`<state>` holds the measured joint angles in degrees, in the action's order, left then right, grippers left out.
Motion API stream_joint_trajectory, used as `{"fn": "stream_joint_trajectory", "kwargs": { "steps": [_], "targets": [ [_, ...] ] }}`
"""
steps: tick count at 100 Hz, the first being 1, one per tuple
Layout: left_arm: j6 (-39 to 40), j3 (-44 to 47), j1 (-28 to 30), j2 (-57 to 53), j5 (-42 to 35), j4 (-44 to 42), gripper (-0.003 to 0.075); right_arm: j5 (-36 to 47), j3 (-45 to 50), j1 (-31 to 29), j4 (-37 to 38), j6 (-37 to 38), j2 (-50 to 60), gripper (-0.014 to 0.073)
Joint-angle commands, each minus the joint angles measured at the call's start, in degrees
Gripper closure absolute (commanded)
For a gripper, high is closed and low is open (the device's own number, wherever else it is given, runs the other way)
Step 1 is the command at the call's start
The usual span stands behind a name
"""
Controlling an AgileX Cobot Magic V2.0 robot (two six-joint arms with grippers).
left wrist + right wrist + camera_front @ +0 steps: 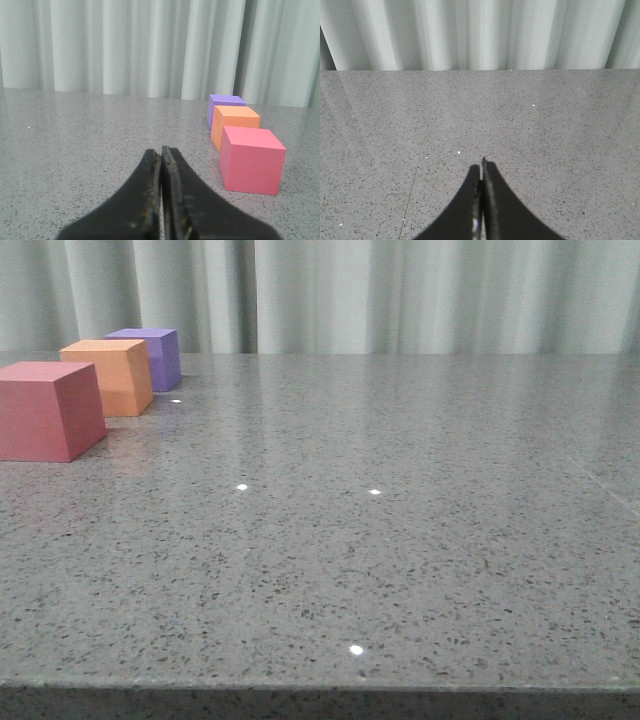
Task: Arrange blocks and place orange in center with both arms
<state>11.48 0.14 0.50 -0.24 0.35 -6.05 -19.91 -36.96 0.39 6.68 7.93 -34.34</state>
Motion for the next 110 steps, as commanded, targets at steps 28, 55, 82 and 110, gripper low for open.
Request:
{"fn": "stream_joint_trajectory", "kwargs": {
  "steps": [28, 55, 82, 110],
  "targets": [
    [-0.11, 2.43, -0.03, -2.02, -5.00, 0.54, 0.0741, 4.20, -1.45, -0.33, 0.89, -0.67, 0.14, 0.0661],
    [-0.11, 2.43, -0.03, -2.02, -5.00, 0.54, 0.0741, 4.20, -1.45, -0.33, 0.89, -0.67, 0.14, 0.0661],
    [-0.11, 2.43, -0.03, -2.02, -5.00, 0.54, 0.0741, 4.36, -0.50, -0.33, 0.89, -0.67, 0.60, 0.0661],
    [-0.11, 2.43, -0.03, -2.02, -5.00, 0.54, 0.0741, 8.30, 9.43, -0.27, 0.79, -0.67, 11.58, 0.0661]
  ]
}}
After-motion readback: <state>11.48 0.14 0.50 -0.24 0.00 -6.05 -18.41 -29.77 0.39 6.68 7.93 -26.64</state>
